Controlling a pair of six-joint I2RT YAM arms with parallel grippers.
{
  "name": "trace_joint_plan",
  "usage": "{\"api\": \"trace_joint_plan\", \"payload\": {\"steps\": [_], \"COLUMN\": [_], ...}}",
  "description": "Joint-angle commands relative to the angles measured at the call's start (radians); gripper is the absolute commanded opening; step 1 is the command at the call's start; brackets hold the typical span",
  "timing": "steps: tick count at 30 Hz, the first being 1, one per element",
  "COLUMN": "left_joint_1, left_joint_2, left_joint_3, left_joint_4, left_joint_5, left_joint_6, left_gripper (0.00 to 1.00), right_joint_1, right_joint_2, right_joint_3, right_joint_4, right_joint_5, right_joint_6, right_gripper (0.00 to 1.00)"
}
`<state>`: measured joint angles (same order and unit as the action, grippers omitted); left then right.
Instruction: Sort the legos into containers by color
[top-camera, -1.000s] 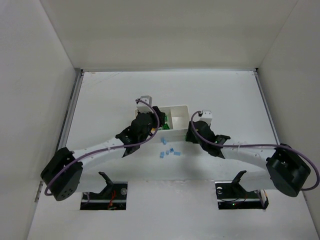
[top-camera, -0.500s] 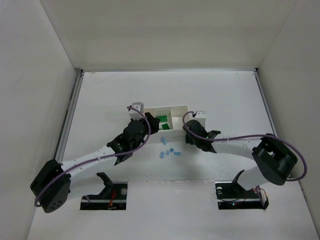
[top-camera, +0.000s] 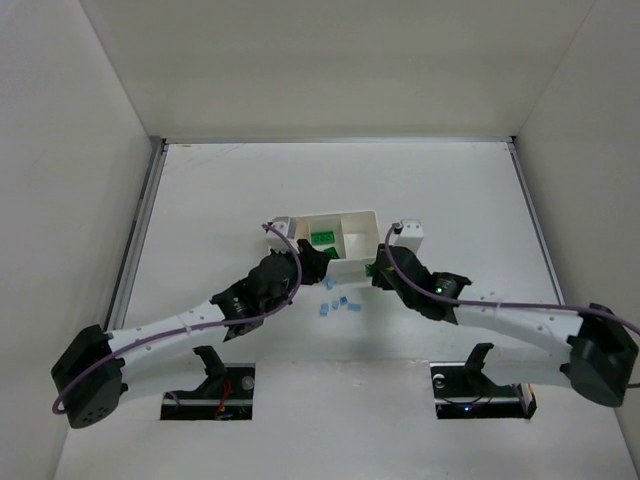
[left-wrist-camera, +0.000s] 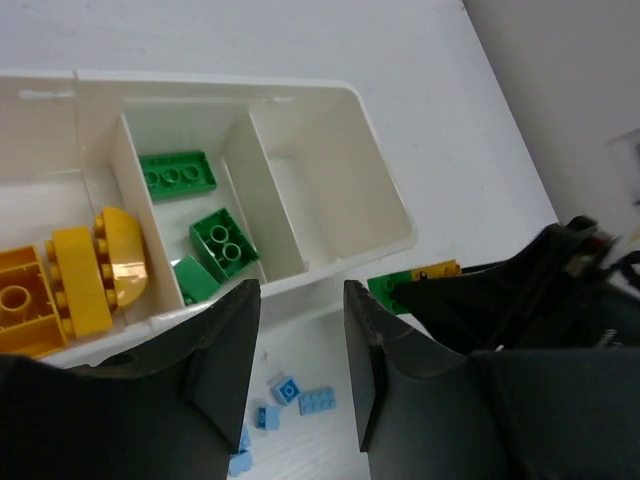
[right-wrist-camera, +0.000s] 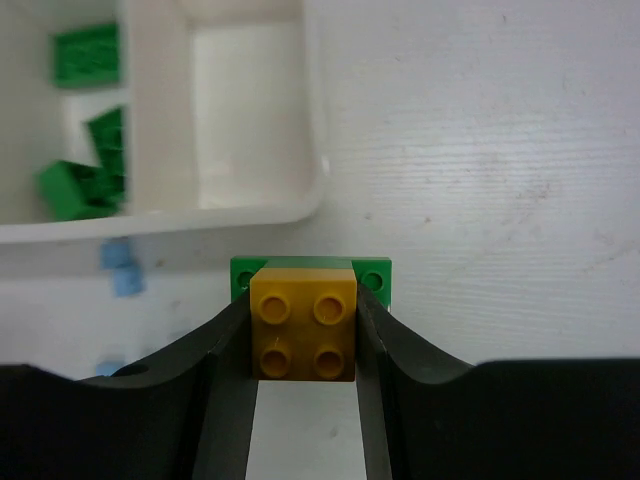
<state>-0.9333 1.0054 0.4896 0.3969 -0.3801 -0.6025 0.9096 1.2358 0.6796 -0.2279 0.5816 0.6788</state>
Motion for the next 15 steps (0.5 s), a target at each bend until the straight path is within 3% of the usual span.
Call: {"api": "trace_joint_plan", "payload": {"steps": [1,8,15], "left_joint_1": [-0.055,-0.127,-0.118], "left_joint_2": [-0.011,0.002,0.021], "left_joint_3": [0.079,0.145,0.124], "left_joint_4": [-0.021,-0.040,-0.058], "left_joint_5": [0.029,0.030,-0.002], "left_joint_6": [-0.026,-0.036,-0.057], "left_gripper": [0.33,0.27,0.37], "right_joint_1": [0.044,0.061,0.038], "right_joint_2": [-0.151,-0.196,-0.131], "right_joint_3": [-0.003,-0.012,0.021], "right_joint_4": [0.004,0.244,0.357], "right_joint_5": [0.037,-0.084,-0.187], "right_joint_6": [0.007,-0.094,-0.113], "right_gripper": [0.21,0.19,0.18]}}
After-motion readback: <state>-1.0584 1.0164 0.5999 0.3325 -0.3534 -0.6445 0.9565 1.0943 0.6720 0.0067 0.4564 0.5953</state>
